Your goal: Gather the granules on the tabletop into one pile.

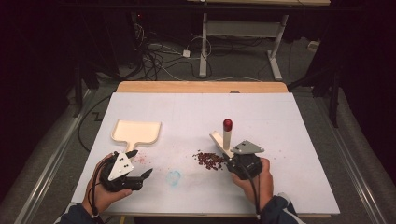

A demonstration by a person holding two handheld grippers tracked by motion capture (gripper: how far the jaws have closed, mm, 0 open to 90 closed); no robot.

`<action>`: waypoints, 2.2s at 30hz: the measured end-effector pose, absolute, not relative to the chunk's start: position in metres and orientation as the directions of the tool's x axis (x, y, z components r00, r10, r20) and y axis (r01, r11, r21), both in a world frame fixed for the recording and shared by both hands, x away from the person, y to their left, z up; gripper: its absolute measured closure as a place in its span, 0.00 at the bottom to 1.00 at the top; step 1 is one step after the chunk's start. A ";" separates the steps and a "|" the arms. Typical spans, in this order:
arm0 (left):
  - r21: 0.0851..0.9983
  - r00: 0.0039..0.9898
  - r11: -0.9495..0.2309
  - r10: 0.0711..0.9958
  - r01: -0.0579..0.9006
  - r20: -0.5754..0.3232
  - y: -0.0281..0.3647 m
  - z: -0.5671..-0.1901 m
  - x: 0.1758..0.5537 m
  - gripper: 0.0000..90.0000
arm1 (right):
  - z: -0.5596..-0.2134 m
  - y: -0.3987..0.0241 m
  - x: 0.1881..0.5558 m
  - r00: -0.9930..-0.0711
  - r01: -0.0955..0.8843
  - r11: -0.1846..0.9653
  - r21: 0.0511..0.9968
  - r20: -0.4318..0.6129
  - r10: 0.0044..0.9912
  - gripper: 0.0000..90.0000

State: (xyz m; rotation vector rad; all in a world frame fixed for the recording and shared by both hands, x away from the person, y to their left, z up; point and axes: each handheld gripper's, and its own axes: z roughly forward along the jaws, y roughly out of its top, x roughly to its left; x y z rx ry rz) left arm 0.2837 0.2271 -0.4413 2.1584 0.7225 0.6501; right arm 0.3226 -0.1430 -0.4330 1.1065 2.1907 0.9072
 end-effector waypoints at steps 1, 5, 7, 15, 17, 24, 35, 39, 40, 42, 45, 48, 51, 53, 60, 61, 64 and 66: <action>0.782 0.714 -0.555 0.666 0.283 0.214 0.226 -0.441 0.284 0.23 | -0.434 -0.136 0.321 -0.520 0.489 0.442 0.752 -0.156 0.840 0.75; 0.781 0.725 -0.561 0.654 0.273 0.216 0.224 -0.441 0.283 0.23 | -0.439 -0.117 0.319 -0.479 0.480 0.444 0.756 -0.198 0.855 0.75; 0.785 0.727 -0.556 0.654 0.273 0.211 0.226 -0.441 0.283 0.23 | -0.439 -0.111 0.318 -0.467 0.480 0.439 0.760 -0.203 0.861 0.75; 0.793 0.733 -0.547 0.651 0.269 0.200 0.227 -0.441 0.284 0.23 | -0.441 -0.095 0.314 -0.433 0.452 0.421 0.786 -0.219 0.875 0.75; 0.791 0.731 -0.547 0.652 0.273 0.199 0.227 -0.441 0.285 0.23 | -0.442 -0.091 0.313 -0.439 0.447 0.421 0.789 -0.216 0.872 0.75; 0.785 0.730 -0.556 0.652 0.274 0.207 0.226 -0.441 0.285 0.23 | -0.437 -0.101 0.316 -0.432 0.424 0.413 0.806 -0.221 0.874 0.75; 0.772 0.726 -0.572 0.651 0.278 0.221 0.227 -0.444 0.286 0.23 | -0.407 -0.144 0.324 -0.529 0.367 0.371 0.853 -0.136 0.838 0.75; 0.770 0.722 -0.571 0.656 0.284 0.220 0.227 -0.445 0.287 0.23 | -0.400 -0.158 0.320 -0.671 0.297 0.374 0.879 -0.087 0.736 0.75; 0.768 0.721 -0.573 0.657 0.285 0.222 0.227 -0.445 0.287 0.23 | -0.399 -0.160 0.320 -0.711 0.281 0.374 0.884 -0.070 0.700 0.75; 0.768 0.716 -0.571 0.662 0.290 0.222 0.227 -0.445 0.288 0.23 | -0.400 -0.163 0.318 -0.774 0.254 0.386 0.887 -0.053 0.631 0.75; 0.770 0.711 -0.567 0.667 0.291 0.222 0.227 -0.445 0.287 0.23 | -0.404 -0.164 0.317 -0.860 0.221 0.406 0.887 -0.019 0.511 0.75; 0.770 0.707 -0.565 0.672 0.296 0.222 0.229 -0.445 0.288 0.23 | -0.415 -0.161 0.316 -0.913 0.165 0.467 0.869 -0.044 0.405 0.75; 0.767 0.706 -0.568 0.673 0.299 0.223 0.230 -0.445 0.289 0.23 | -0.430 -0.157 0.320 -0.951 0.150 0.500 0.853 -0.014 0.310 0.75; 0.767 0.707 -0.568 0.671 0.299 0.221 0.229 -0.445 0.289 0.23 | -0.440 -0.155 0.325 -0.964 0.129 0.518 0.846 -0.015 0.264 0.75; 0.761 0.713 -0.575 0.665 0.300 0.222 0.228 -0.447 0.289 0.23 | -0.445 -0.156 0.356 -0.974 0.097 0.505 0.858 -0.021 0.224 0.75; 0.760 0.714 -0.577 0.664 0.300 0.223 0.228 -0.447 0.290 0.23 | -0.445 -0.156 0.361 -0.973 0.099 0.499 0.861 -0.020 0.228 0.75; 0.756 0.716 -0.580 0.662 0.303 0.221 0.227 -0.448 0.290 0.23 | -0.444 -0.155 0.371 -0.970 0.105 0.493 0.863 -0.020 0.241 0.75; 0.754 0.718 -0.583 0.660 0.301 0.223 0.227 -0.448 0.290 0.23 | -0.441 -0.157 0.374 -0.970 0.113 0.468 0.877 -0.005 0.244 0.75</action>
